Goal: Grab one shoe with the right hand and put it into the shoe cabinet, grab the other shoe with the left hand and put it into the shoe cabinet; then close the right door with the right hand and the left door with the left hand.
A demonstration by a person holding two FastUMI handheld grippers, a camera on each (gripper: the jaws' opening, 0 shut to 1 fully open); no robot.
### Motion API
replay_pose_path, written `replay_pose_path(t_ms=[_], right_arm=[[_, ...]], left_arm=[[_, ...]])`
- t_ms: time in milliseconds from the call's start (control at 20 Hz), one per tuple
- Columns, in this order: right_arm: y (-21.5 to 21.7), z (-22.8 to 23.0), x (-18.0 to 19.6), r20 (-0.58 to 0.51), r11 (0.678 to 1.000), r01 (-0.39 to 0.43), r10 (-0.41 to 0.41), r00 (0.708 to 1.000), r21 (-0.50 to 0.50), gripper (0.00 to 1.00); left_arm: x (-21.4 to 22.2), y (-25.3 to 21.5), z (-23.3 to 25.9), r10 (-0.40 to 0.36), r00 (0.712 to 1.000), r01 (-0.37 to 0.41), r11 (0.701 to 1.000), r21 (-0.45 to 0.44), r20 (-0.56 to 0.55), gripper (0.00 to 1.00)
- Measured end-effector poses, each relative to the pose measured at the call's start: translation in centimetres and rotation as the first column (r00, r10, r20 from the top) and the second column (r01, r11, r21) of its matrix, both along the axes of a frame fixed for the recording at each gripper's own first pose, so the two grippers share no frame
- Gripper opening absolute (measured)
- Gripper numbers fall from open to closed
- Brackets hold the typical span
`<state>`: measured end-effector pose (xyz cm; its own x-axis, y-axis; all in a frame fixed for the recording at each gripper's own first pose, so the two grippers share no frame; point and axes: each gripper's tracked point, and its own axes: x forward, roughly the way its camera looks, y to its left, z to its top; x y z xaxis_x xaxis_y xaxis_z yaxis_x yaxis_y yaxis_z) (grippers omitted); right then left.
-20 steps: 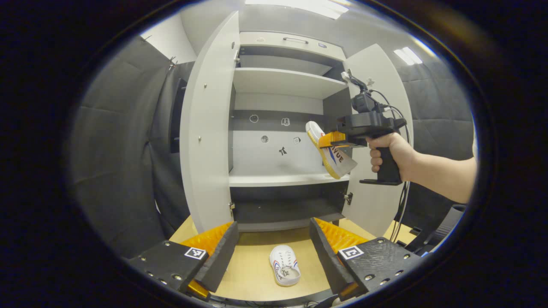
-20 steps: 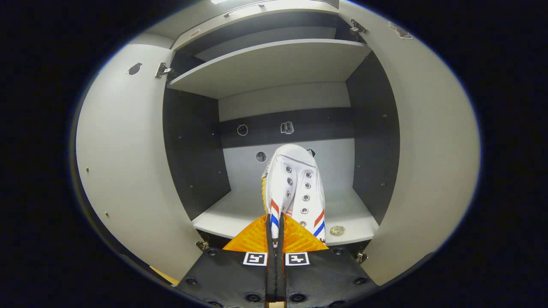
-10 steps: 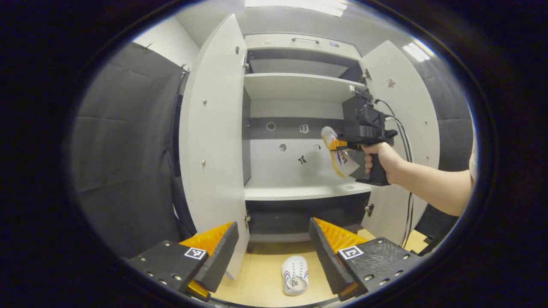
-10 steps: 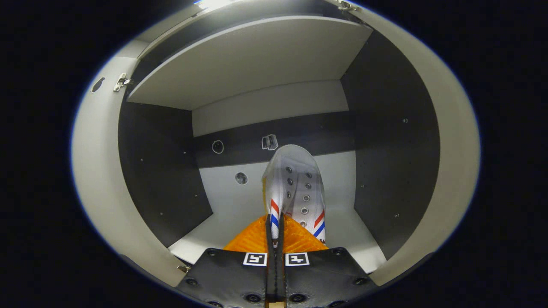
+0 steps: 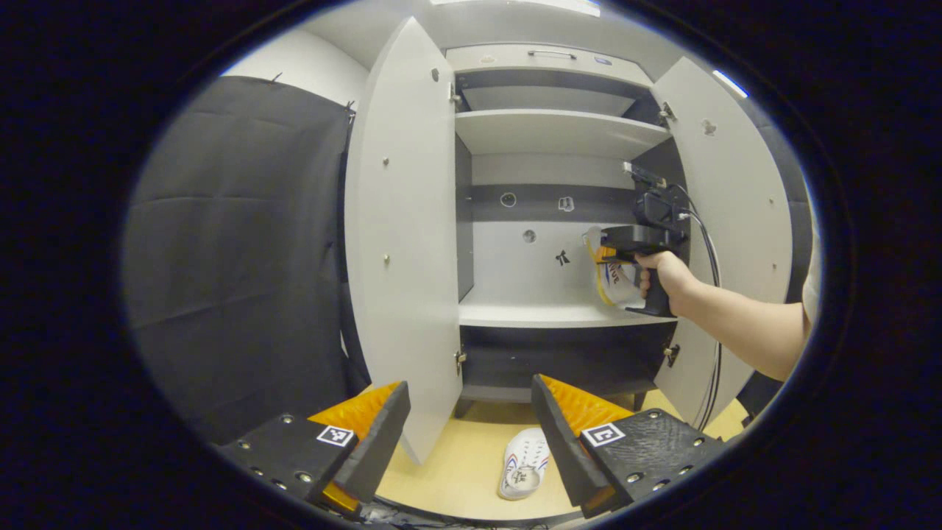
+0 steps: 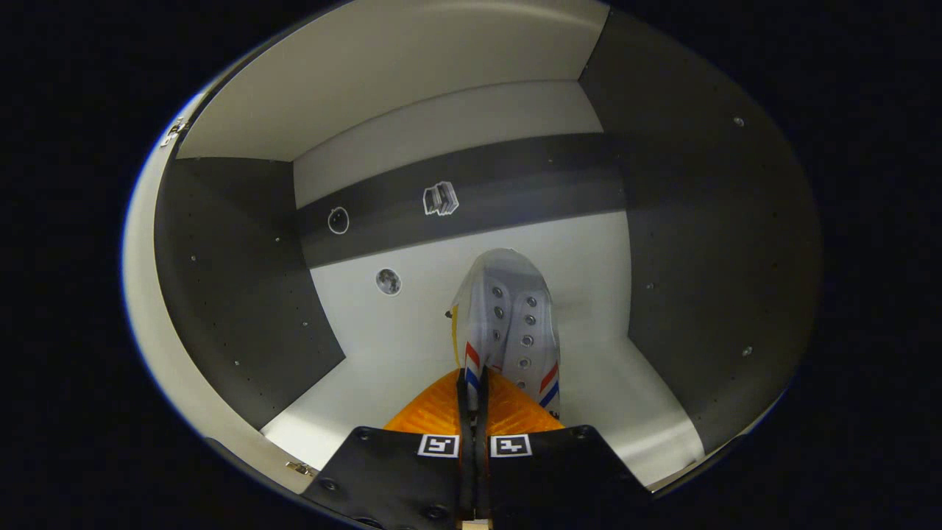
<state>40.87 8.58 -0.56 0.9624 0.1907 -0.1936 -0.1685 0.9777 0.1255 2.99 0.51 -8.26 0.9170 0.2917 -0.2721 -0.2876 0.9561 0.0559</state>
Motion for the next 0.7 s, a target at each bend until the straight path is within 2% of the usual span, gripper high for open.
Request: replay_pose_path(t_ms=[200,350,400,450,500,550,700], right_arm=[[0.7,-1.0,0.7,-0.047,0.998,0.002,0.002,0.999,0.07,0.02],[1.1,-1.4,0.9,-0.056,0.998,0.012,-0.008,0.998,0.064,0.05],[1.1,-1.7,1.0,-0.058,0.998,0.013,-0.01,0.998,0.054,0.02],[1.1,-1.3,0.9,-0.042,0.999,0.013,-0.011,0.999,0.046,0.13],[1.2,-0.2,0.9,-0.001,0.999,0.018,-0.018,1.0,0.049,0.12],[1.3,1.3,0.6,0.044,0.998,0.024,-0.026,0.999,0.06,0.26],[1.2,3.2,-1.4,0.094,0.998,0.042,-0.045,0.995,0.041,0.82]], left_arm=[[-0.8,-0.1,-0.7,0.055,0.998,-0.055,0.998,-0.018,-0.021,0.95],[-1.0,-0.1,-0.8,0.061,0.998,-0.061,0.998,-0.025,-0.023,0.97],[-1.0,-0.1,-0.9,0.051,0.999,-0.051,0.998,-0.022,-0.02,0.95],[-1.0,-0.1,-0.7,0.04,0.999,-0.04,0.999,-0.017,-0.016,0.94],[-1.0,0.1,-0.6,0.026,1.0,-0.026,1.0,-0.013,-0.009,0.94],[-1.0,0.2,-0.4,0.015,1.0,-0.015,1.0,-0.014,-0.001,0.94],[-1.1,1.0,-0.9,-0.032,0.999,0.033,0.998,-0.045,0.016,0.95]])
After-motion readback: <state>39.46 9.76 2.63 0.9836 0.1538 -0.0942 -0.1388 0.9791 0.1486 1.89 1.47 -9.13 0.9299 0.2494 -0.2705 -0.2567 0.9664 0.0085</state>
